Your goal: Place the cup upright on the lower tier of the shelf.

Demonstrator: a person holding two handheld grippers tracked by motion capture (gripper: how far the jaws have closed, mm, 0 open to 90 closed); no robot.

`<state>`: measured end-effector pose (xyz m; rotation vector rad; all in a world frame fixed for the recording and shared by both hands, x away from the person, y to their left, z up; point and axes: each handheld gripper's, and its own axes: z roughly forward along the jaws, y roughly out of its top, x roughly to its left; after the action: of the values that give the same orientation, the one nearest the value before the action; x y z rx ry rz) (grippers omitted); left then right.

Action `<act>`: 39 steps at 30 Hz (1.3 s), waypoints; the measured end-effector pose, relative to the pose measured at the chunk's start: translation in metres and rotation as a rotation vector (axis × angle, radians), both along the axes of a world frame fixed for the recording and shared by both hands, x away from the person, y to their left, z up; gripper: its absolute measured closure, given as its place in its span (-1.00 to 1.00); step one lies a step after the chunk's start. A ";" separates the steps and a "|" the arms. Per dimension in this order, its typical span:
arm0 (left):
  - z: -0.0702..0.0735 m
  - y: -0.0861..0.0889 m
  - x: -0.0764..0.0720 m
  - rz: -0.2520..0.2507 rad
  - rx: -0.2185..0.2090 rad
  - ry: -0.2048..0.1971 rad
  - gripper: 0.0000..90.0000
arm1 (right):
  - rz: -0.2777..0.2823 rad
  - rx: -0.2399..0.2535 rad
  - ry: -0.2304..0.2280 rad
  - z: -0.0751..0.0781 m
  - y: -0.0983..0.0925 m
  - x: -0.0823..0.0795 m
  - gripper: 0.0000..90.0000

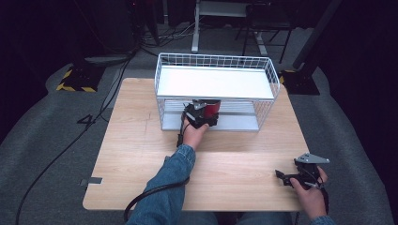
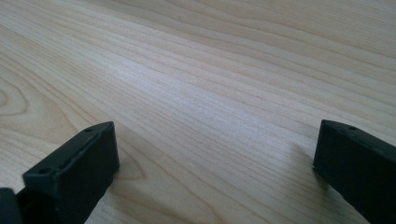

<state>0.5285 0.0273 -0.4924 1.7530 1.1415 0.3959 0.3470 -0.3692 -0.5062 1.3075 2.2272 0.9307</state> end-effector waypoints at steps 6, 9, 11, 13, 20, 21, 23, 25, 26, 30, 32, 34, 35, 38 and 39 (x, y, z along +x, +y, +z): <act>-0.004 0.003 -0.001 0.002 0.012 0.094 -0.72 | 0.000 0.000 0.000 0.000 0.000 0.000 -1.00; -0.004 0.005 -0.004 -0.004 0.035 0.106 -0.70 | 0.001 0.000 0.001 0.000 0.000 0.000 -1.00; -0.002 0.006 -0.007 -0.005 0.061 0.107 -0.66 | 0.001 -0.001 0.000 0.000 0.000 0.000 -1.00; 0.000 0.009 -0.012 0.005 0.069 0.098 -0.66 | 0.000 0.000 0.000 0.000 0.000 0.000 -1.00; 0.008 0.021 -0.024 0.011 0.064 0.081 -0.66 | 0.001 0.000 0.002 0.000 0.000 0.000 -1.00; 0.008 0.021 -0.024 0.011 0.064 0.081 -0.66 | 0.001 0.000 0.002 0.000 0.000 0.000 -1.00; 0.010 0.026 -0.028 0.007 0.065 0.075 -0.66 | 0.000 0.000 0.000 0.000 0.000 0.000 -1.00; 0.014 0.031 -0.033 0.002 0.065 0.066 -0.66 | 0.002 -0.001 0.001 0.000 0.000 0.000 -1.00; 0.016 0.032 -0.035 0.003 0.061 0.063 -0.66 | 0.001 0.000 0.001 0.000 0.000 0.000 -1.00; 0.024 0.039 -0.046 0.002 0.047 0.043 -0.66 | 0.001 0.000 0.001 0.000 0.000 0.000 -1.00; 0.029 0.043 -0.053 -0.007 0.047 0.041 -0.66 | 0.001 0.000 0.002 0.000 0.000 0.000 -1.00; 0.034 0.046 -0.061 -0.014 0.037 0.036 -0.66 | 0.001 -0.001 0.001 0.000 0.000 0.000 -1.00; 0.034 0.046 -0.061 -0.014 0.037 0.036 -0.66 | 0.001 -0.001 0.001 0.000 0.000 0.000 -1.00; 0.041 0.053 -0.072 -0.028 0.045 0.027 -0.66 | 0.001 0.000 0.002 0.000 0.000 0.000 -1.00; 0.046 0.057 -0.080 -0.032 0.043 0.014 -0.66 | 0.001 0.000 0.002 0.000 0.000 0.000 -1.00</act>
<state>0.4485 0.0845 -0.4467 1.8119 1.1207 0.3913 0.3470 -0.3692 -0.5061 1.3070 2.2296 0.9301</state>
